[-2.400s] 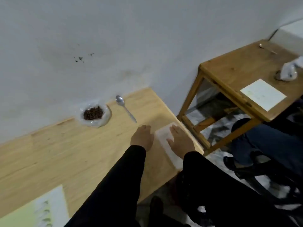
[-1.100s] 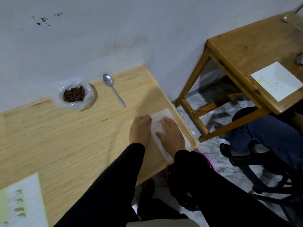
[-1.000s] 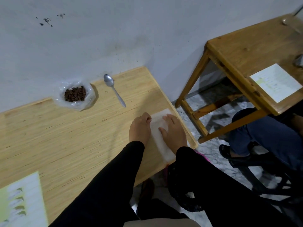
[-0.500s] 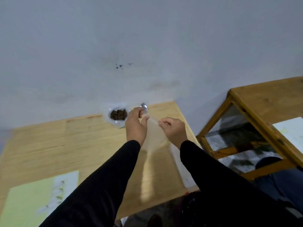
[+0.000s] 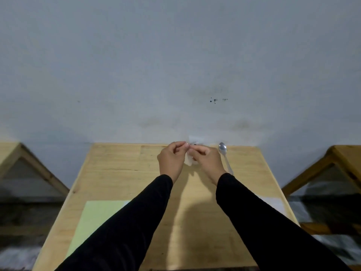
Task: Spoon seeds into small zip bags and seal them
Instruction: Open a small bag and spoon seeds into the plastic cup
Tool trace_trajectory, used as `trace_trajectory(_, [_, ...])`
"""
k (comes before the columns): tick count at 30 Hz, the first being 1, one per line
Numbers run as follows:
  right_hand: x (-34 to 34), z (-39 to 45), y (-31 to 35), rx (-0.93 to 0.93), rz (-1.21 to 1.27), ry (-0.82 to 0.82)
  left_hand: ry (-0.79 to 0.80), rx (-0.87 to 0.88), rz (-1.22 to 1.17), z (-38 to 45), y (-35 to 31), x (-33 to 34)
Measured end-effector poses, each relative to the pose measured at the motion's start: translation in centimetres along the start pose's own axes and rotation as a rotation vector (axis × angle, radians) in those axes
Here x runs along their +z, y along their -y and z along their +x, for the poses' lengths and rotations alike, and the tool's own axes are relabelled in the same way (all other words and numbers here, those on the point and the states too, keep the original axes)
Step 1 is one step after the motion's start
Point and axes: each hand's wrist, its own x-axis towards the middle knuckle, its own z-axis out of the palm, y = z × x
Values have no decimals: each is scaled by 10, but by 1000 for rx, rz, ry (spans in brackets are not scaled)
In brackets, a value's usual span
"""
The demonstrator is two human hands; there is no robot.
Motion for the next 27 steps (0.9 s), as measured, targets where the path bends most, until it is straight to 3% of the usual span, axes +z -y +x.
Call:
trace_trajectory(10, [50, 13, 8, -156, -177, -80, -7, 4, 82, 23, 3, -35])
trace_trajectory(16, [56, 19, 1, -77, -131, -100, 51, 35, 126, 27, 14, -41])
trace_trajectory(21, [61, 25, -8, -72, -237, -94, 60, 69, 242, 29, 19, -41])
trace_trajectory(27, [51, 35, -22, -135, -314, -169, -70, 129, 360, 40, 24, -46])
